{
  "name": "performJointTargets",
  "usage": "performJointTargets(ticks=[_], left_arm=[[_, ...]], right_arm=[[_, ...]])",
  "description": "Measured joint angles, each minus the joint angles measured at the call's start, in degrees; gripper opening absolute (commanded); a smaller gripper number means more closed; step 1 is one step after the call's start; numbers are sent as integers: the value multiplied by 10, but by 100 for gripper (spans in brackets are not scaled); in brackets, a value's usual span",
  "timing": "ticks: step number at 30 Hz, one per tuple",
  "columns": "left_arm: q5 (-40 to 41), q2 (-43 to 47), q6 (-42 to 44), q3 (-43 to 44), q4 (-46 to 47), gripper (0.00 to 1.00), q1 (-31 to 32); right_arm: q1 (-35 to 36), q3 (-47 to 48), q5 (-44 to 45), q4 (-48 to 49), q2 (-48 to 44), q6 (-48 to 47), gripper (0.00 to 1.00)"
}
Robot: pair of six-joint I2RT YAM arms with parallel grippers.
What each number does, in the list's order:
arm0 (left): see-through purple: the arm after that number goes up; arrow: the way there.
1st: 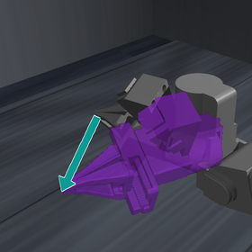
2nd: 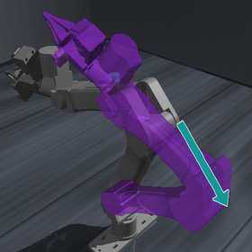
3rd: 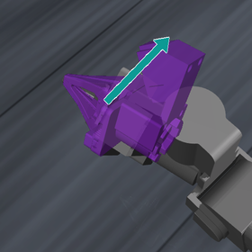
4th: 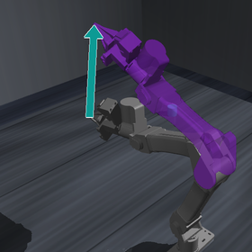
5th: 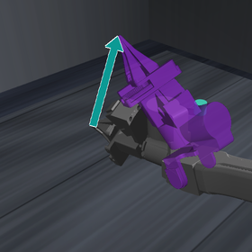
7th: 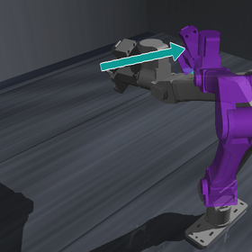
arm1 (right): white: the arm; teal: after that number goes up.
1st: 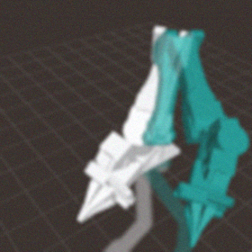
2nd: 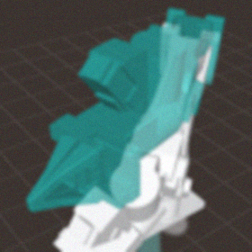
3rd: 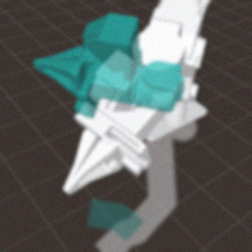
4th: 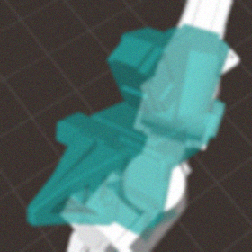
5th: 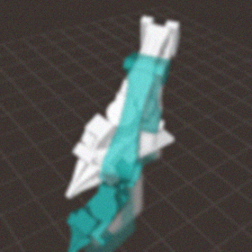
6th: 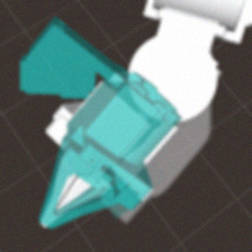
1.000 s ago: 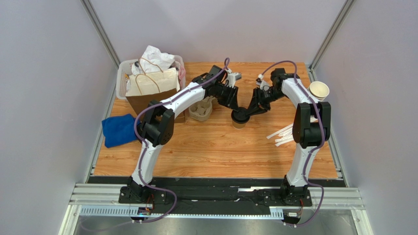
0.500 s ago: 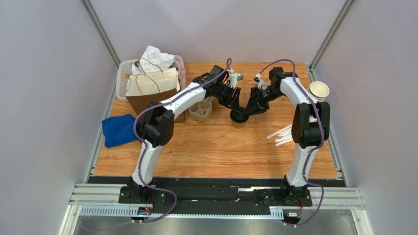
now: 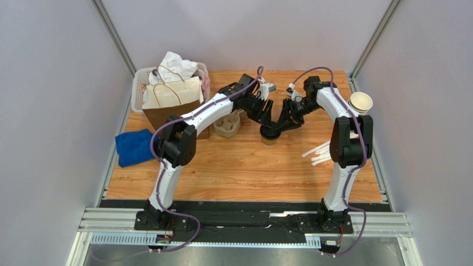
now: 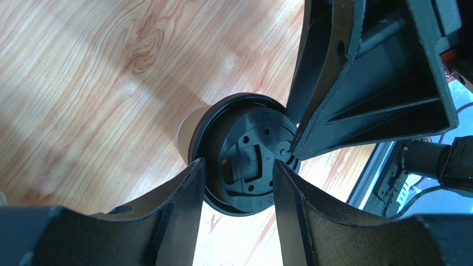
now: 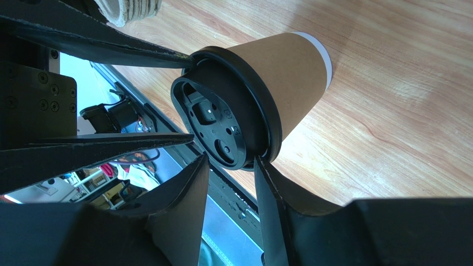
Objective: Pack the takeout coffee
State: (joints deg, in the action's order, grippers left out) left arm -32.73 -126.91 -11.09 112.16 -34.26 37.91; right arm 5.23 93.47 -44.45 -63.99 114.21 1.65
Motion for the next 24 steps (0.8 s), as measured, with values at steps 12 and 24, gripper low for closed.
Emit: performJointTargets(ticks=[12, 24], left_arm=[[14, 12, 6, 0, -10, 64, 0], [17, 31, 11, -6, -11, 73, -4]], right_arm=[[0, 0, -29, 0, -18, -4, 48], [2, -18, 10, 16, -89, -19, 74]])
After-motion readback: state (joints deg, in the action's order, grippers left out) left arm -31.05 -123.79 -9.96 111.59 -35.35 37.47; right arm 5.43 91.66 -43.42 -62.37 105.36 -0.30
